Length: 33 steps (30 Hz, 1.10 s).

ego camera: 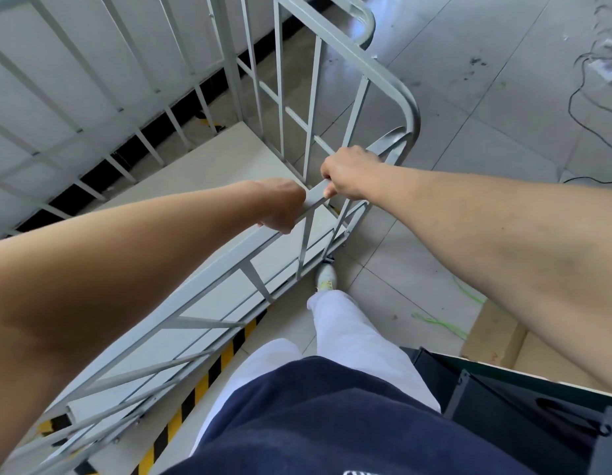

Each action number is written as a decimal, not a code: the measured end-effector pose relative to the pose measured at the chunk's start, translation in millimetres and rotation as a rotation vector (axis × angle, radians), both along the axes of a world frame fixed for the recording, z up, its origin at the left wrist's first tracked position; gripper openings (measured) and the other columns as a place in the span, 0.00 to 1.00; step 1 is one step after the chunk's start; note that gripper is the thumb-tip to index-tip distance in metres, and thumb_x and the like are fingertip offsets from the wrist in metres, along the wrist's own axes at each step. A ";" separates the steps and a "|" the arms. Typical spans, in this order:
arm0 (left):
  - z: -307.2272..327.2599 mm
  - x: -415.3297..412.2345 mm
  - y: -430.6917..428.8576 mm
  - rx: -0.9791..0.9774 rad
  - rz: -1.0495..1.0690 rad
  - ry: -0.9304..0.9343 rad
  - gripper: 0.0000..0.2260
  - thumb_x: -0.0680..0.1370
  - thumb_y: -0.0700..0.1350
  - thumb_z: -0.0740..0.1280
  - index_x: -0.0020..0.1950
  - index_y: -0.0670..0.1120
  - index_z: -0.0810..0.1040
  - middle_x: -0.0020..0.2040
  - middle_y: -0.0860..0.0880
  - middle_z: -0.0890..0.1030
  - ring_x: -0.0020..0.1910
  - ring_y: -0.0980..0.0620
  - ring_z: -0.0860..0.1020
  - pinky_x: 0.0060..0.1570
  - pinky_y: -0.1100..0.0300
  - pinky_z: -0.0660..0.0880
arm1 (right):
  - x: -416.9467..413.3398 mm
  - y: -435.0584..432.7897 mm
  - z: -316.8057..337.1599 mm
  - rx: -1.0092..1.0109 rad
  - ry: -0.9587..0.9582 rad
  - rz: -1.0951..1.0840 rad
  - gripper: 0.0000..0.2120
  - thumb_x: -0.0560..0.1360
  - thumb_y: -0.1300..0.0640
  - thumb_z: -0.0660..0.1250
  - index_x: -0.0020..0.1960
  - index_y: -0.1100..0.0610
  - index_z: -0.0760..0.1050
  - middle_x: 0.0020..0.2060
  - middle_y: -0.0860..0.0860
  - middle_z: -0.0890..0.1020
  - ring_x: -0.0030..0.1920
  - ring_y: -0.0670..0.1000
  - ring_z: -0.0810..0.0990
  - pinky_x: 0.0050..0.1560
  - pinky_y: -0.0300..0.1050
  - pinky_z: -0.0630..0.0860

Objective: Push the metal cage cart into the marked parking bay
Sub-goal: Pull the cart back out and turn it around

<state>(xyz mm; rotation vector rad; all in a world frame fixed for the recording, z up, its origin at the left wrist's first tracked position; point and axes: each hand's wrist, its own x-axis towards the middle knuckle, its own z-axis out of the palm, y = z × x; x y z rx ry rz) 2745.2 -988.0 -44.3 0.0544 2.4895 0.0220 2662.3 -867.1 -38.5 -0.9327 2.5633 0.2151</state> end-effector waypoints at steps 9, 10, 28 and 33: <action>-1.3 6.5 3.1 -0.030 -0.018 0.046 0.11 0.74 0.43 0.68 0.52 0.38 0.81 0.44 0.42 0.82 0.39 0.42 0.78 0.36 0.58 0.72 | 10.4 2.9 2.9 0.015 -0.006 -0.026 0.14 0.78 0.51 0.66 0.58 0.58 0.77 0.58 0.61 0.78 0.61 0.64 0.75 0.56 0.52 0.73; -0.8 8.1 3.1 -0.028 -0.009 0.051 0.11 0.75 0.44 0.68 0.53 0.38 0.81 0.44 0.42 0.82 0.39 0.42 0.78 0.36 0.58 0.72 | 11.8 3.3 1.8 0.015 -0.009 -0.032 0.13 0.78 0.51 0.66 0.57 0.58 0.77 0.57 0.61 0.78 0.60 0.64 0.75 0.57 0.52 0.72; 51.2 -28.6 11.0 0.017 0.084 0.171 0.16 0.80 0.50 0.64 0.60 0.39 0.76 0.57 0.41 0.79 0.56 0.40 0.78 0.43 0.55 0.71 | -25.2 15.2 42.3 -0.064 -0.038 -0.037 0.19 0.79 0.49 0.64 0.67 0.56 0.73 0.63 0.59 0.77 0.63 0.62 0.76 0.61 0.52 0.73; 64.0 -77.4 25.6 0.012 0.111 0.218 0.18 0.80 0.49 0.65 0.66 0.40 0.75 0.60 0.41 0.79 0.58 0.40 0.78 0.52 0.52 0.75 | -72.3 26.0 52.6 -0.051 -0.021 0.020 0.17 0.78 0.47 0.63 0.65 0.53 0.74 0.61 0.58 0.79 0.61 0.61 0.77 0.58 0.52 0.74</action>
